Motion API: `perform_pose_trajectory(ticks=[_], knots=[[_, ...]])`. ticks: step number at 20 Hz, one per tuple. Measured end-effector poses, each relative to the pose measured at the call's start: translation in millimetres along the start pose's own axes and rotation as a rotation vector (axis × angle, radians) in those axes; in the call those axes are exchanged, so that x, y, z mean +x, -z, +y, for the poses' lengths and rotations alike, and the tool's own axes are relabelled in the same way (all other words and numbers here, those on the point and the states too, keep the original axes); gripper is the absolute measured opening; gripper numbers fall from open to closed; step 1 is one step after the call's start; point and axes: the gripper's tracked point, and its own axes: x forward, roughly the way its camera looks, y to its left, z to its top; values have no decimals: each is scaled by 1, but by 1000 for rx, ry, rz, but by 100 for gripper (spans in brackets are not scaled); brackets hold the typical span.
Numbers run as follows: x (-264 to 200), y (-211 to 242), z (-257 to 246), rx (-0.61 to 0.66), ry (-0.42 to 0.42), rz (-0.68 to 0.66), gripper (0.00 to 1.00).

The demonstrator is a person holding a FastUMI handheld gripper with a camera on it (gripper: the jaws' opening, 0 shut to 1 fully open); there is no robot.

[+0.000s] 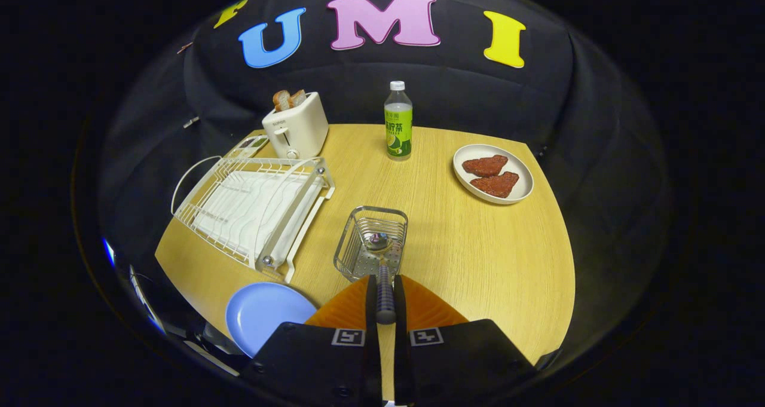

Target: Take the plate from the dish rack, then take the spoon from the basket and place it into the plate.

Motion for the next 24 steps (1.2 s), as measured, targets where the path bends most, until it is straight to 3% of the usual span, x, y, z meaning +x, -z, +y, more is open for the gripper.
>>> perform_pose_trajectory(ticks=[6,12,18,24], knots=[[-50,-34,14,43,-29,-110,12],[-100,-49,77,-3,-169,-172,12],[-126,-11,134,-90,-302,-117,12],[-107,58,156,-166,-320,-14,12]])
